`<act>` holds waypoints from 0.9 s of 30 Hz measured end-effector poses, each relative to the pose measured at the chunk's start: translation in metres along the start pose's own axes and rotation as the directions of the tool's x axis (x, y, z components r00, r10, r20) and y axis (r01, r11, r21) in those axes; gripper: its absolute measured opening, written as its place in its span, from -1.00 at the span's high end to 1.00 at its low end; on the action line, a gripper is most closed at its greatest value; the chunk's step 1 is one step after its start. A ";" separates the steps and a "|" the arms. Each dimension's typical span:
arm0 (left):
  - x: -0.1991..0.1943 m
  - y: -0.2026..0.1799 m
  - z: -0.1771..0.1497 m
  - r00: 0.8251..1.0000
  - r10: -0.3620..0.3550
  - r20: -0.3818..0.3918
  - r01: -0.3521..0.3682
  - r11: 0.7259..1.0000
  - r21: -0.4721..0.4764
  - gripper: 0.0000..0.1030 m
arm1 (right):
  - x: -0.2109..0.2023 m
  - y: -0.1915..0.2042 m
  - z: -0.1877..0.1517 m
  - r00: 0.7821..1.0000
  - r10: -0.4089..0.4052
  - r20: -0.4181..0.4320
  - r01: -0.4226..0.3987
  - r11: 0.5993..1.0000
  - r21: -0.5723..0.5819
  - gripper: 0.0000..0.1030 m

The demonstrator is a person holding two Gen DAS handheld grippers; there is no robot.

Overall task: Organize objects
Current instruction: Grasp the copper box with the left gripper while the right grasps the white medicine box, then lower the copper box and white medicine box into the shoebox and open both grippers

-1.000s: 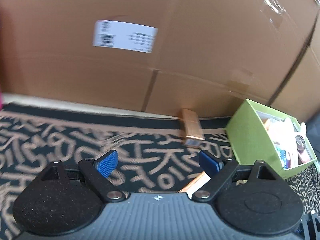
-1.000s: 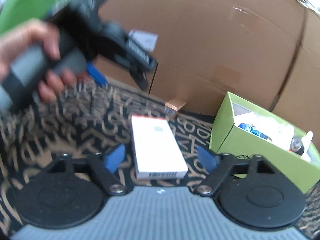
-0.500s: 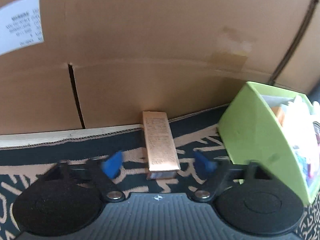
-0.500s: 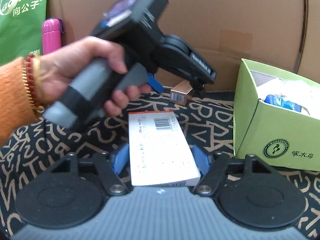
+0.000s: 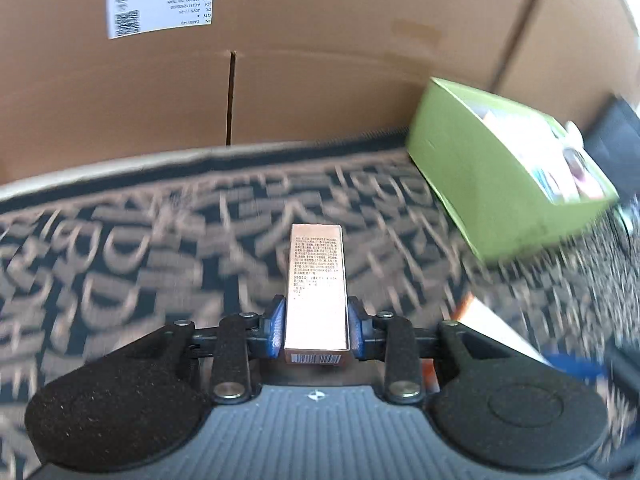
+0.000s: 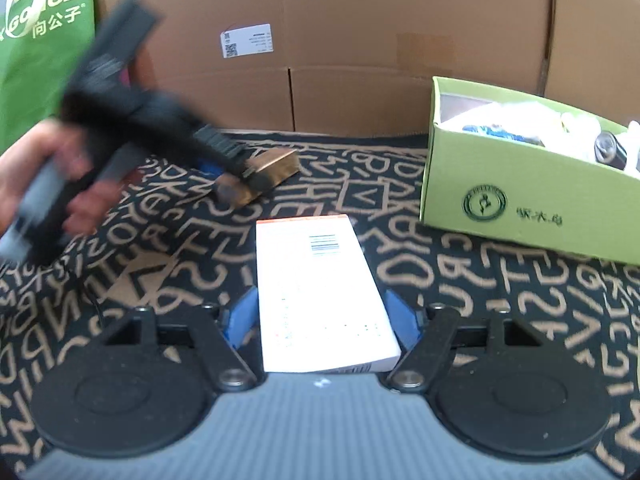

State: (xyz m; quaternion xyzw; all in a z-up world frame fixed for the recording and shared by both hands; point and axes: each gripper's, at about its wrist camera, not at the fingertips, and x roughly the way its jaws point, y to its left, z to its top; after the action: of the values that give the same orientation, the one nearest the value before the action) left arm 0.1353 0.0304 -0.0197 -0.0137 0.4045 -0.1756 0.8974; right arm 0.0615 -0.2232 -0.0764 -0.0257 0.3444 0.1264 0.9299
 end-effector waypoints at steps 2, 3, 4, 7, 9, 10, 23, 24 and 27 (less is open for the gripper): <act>-0.011 -0.006 -0.014 1.000 0.026 0.011 -0.026 1.000 0.014 -0.01 | 0.000 0.002 0.000 1.000 -0.013 0.009 0.013 1.000 -0.024 -0.42; -0.015 -0.006 -0.018 0.999 0.037 0.022 -0.037 0.999 0.013 -0.22 | 0.002 0.004 0.001 1.000 -0.023 0.008 0.024 0.999 -0.037 -0.42; -0.016 -0.007 -0.019 0.998 0.055 0.038 -0.055 0.998 0.004 -0.48 | 0.005 0.005 0.003 1.000 -0.027 0.005 0.027 0.998 -0.053 -0.42; -0.011 -0.004 -0.016 0.995 0.092 0.046 -0.091 0.996 -0.021 -0.50 | 0.011 0.008 0.006 1.000 -0.010 -0.007 0.009 0.997 -0.083 -0.45; -0.005 -0.001 -0.011 0.995 0.096 0.036 -0.095 0.995 -0.029 -0.50 | 0.015 0.008 0.008 1.000 -0.001 -0.014 0.000 0.994 -0.110 -0.46; -0.003 0.000 -0.011 0.993 0.111 0.037 -0.110 0.994 -0.023 -0.50 | 0.016 0.008 0.009 1.000 -0.007 -0.018 0.005 0.993 -0.114 -0.46; -0.033 -0.026 -0.020 0.994 0.057 0.088 -0.060 0.998 0.024 0.39 | -0.027 -0.012 0.000 0.997 0.029 0.075 -0.026 0.999 -0.035 -0.27; -0.039 -0.034 -0.017 0.994 0.025 0.105 -0.028 0.999 0.029 0.39 | -0.036 -0.017 0.003 0.995 0.022 0.100 -0.020 0.999 -0.026 -0.27; -0.055 -0.060 0.003 0.984 -0.067 0.166 0.062 0.997 0.040 0.39 | -0.061 -0.037 0.016 0.985 -0.019 0.172 0.021 1.000 -0.009 -0.27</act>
State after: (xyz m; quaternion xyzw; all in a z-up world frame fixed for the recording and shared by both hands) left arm 0.0854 -0.0083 0.0316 -0.0259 0.3242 -0.2098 0.9221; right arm 0.0368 -0.2699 -0.0260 -0.0229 0.2620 0.1207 0.9572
